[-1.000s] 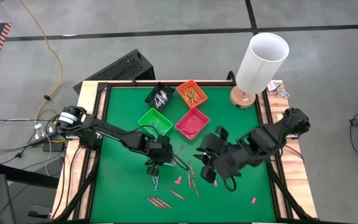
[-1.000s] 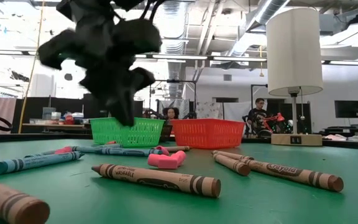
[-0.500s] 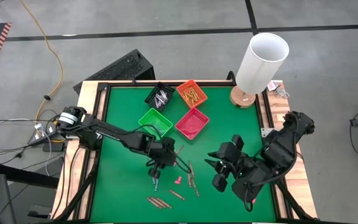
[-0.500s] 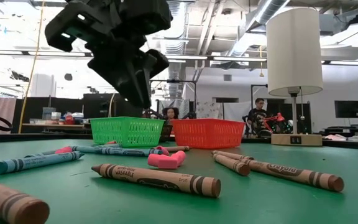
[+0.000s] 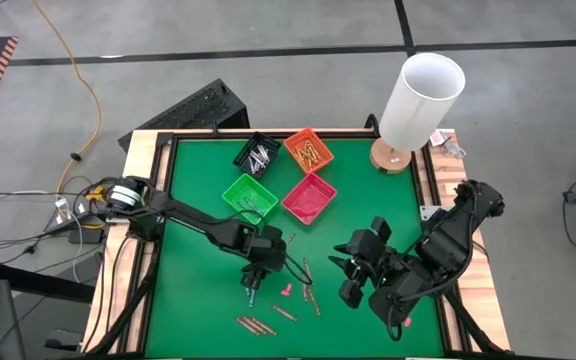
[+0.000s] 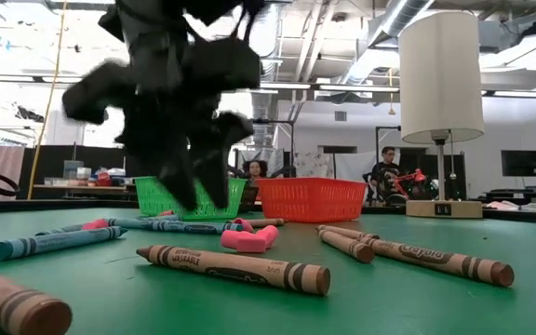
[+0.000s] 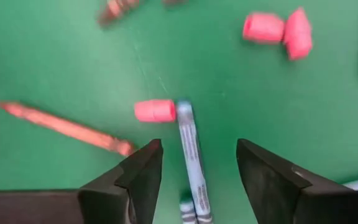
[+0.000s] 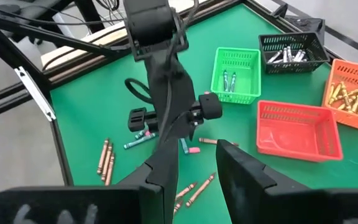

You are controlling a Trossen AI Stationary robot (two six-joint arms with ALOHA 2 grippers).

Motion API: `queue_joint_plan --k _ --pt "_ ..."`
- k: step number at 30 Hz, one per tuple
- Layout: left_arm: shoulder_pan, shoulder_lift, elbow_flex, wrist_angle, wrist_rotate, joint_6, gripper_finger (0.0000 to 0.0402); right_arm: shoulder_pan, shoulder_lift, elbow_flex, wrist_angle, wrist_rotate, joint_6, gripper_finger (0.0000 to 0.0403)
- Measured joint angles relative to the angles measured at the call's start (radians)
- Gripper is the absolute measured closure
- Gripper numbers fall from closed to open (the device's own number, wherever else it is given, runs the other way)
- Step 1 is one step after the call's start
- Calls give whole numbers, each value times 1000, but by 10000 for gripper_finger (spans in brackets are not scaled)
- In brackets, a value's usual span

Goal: Sort crayons
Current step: Put the blue crayon into the bin

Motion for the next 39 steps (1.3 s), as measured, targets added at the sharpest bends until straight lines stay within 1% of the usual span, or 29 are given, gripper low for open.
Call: queue_joint_plan --k 5,9,12,16,17,23,24,26,29,32,35,39 --pt "-5 63 4 -6 14 -21 223 0 0 0 5 -12 2 273" --pt "-6 93 6 -20 11 -66 255 0 0 0 7 -16 3 273" --pt "-5 93 5 -40 -1 -93 301 1 0 0 8 -17 3 273" --pt "-2 95 4 -63 -9 -114 381 1 0 0 6 -17 3 273" --pt "-2 95 4 -64 -15 -121 388 1 0 0 6 -17 3 272" --pt "-2 82 4 -59 -36 -178 392 3 0 0 9 -10 1 272" --pt "-2 73 3 -51 -37 -191 395 9 0 0 11 9 0 273" --pt "-2 51 1 -40 -38 -210 397 32 0 0 11 85 0 273" --pt "1 5 -4 -48 -72 -246 397 79 0 0 -1 214 0 273" --pt "3 -60 0 -25 -97 -285 398 124 0 0 -7 307 1 273" --pt "3 -133 0 -27 -109 -318 397 150 0 0 -6 353 23 273" --pt "3 -254 -1 4 -173 -361 397 160 0 -2 -4 373 38 273"
